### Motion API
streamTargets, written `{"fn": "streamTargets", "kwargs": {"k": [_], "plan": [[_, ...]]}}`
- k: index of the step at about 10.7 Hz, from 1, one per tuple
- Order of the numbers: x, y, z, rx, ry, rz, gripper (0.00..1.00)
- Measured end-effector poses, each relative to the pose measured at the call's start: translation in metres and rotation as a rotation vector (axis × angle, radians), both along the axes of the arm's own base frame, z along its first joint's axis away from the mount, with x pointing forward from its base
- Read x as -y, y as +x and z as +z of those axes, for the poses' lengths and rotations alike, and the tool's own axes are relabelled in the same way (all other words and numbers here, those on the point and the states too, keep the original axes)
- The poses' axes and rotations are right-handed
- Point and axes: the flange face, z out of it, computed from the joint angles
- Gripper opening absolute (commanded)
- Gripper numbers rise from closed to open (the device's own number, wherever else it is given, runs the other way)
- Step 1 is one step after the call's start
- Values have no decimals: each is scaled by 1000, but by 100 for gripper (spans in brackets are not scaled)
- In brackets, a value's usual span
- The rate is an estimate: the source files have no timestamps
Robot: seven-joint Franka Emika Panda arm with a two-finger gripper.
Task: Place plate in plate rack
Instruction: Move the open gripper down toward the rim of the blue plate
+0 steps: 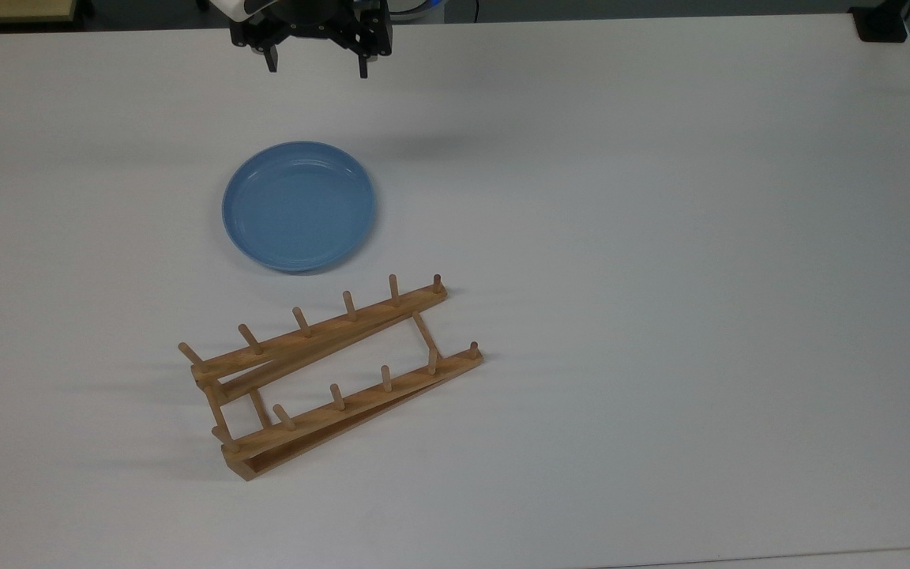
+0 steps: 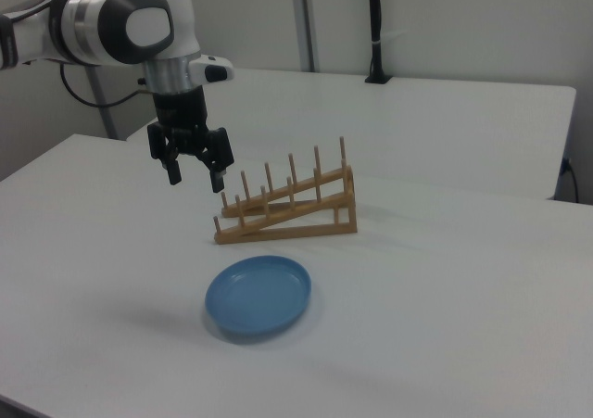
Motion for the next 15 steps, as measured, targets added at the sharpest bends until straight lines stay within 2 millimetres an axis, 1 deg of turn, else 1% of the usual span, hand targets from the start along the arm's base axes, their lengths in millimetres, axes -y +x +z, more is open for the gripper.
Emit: {"fn": "streamTargets", "kwargs": {"k": [1, 4, 5, 8, 11, 13, 15], "plan": [[0, 0, 0, 0, 0, -1, 100], [15, 1, 13, 28, -2, -25, 100], [16, 2, 14, 30, -2, -27, 100], [16, 1, 15, 30, -2, -28, 100], [17, 1, 22, 33, -2, -25, 100], [18, 2, 19, 21, 1, 11, 100], [18, 6, 8, -1, 1, 21, 100]]}}
